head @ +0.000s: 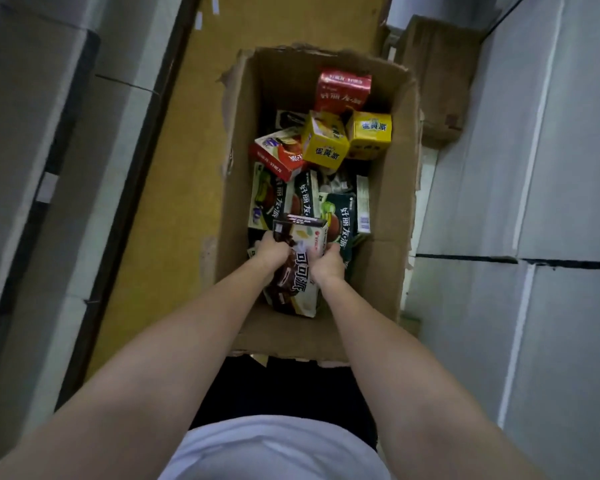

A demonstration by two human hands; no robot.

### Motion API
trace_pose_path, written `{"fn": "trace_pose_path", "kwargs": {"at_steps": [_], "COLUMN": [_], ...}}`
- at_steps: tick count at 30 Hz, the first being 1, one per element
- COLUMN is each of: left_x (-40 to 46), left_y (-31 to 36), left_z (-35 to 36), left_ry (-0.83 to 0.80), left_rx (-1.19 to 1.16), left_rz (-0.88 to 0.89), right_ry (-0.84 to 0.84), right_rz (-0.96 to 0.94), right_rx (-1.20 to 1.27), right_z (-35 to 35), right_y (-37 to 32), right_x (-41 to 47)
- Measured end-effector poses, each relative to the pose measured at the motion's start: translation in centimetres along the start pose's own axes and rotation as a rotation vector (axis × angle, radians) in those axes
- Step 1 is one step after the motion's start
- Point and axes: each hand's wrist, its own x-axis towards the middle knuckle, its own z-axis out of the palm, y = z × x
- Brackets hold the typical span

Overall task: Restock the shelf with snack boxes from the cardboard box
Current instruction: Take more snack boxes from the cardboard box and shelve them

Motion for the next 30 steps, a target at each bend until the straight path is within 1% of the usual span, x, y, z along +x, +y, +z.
{"fn": "trace_pose_path", "kwargs": {"at_steps": [2,4,10,12,15,17,20,23,25,28,30], "left_x": [1.0,-1.6,-8.4,-10.7,-14.7,-17.3,-20.4,-23.4,-25.5,-28.2,-29.8], "left_y": [-0.4,1.2,5.0,5.9,6.5,6.2,3.7,-0.5,-4.1,-10.5,-15.4], "left_z": [-0.1,-0.9,-3.9,-5.5,-8.8,-11.5,-16.0,-20.8,-23.6,-27.9,-30.6], "left_ry": [0.050,0.071,0.073,0.067,0.061,0.080,0.079,0.121,0.187,0.331,0.418], "left_rx": [-0.043,-0.072,-0.274,-0.346,-0.450,-0.478,-0.516,-0.638,-0.729,-0.892,-1.001], "left_rz": [0.048,0.095,0.214,0.271,0.327,0.410,0.481,0.512,0.532,0.536,0.535], "right_ry": [0.022,0.045,0.100,0.110,0.096,0.073,0.003,-0.076,-0.138,-0.211,-0.282], "right_rz": [-0.079,-0.135,-0.351,-0.411,-0.474,-0.540,-0.695,-0.857,-0.931,-1.039,-1.071], "right_rx": [-0.003,-0.033,-0.273,-0.291,-0.249,-0.220,-0.240,-0.307,-0.353,-0.475,-0.547], "right_z": [-0.5,-1.2,-4.0,-4.7,-5.0,-4.5,-2.7,0.3,3.2,9.1,13.5], "right_y": [-0.5,-1.6,-7.6,-9.6,-12.4,-14.1,-15.8,-16.7,-16.9,-16.7,-15.9], "right_x": [-0.1,-0.3,-2.7,-4.3,-7.8,-10.6,-15.9,-22.0,-25.9,-31.2,-34.6]}}
